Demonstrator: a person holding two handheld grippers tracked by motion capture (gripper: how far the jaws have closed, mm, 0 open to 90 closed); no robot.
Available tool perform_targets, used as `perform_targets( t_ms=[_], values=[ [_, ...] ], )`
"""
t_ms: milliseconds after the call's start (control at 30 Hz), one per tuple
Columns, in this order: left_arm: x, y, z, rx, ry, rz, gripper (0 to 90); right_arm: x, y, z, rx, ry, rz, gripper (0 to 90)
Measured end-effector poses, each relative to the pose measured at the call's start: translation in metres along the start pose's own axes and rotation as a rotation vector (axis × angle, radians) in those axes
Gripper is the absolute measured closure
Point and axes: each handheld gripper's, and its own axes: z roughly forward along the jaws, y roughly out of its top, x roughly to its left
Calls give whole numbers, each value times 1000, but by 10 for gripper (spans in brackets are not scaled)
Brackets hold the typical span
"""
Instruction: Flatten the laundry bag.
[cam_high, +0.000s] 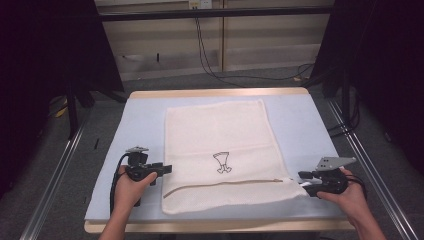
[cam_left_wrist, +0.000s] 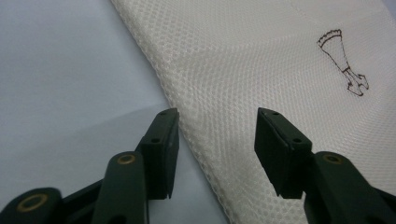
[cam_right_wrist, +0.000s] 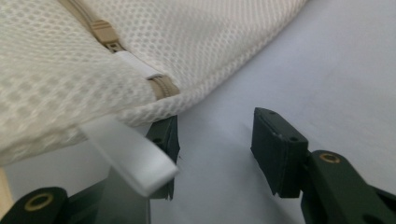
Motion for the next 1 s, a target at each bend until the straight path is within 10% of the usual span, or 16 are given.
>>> perform_targets(
  t_ms=[400,600,800,900,1000],
  values=[
    [-10,11,8,43,55,-9,875,2,1,2,-5,-3,-7,524],
    [0,25,11,-59,76,-52,878,2,3,4,-10,-11,0,525],
    [7,24,13,-60,81,-49,828,1,6,6,-3,-33,9,492],
    [5,23,10,-62,58,-52,642,0,5,3,-8,-55,22,491],
    [-4,20,6,-17,75,11,599,2,8,0,-49,-64,45,471]
  ],
)
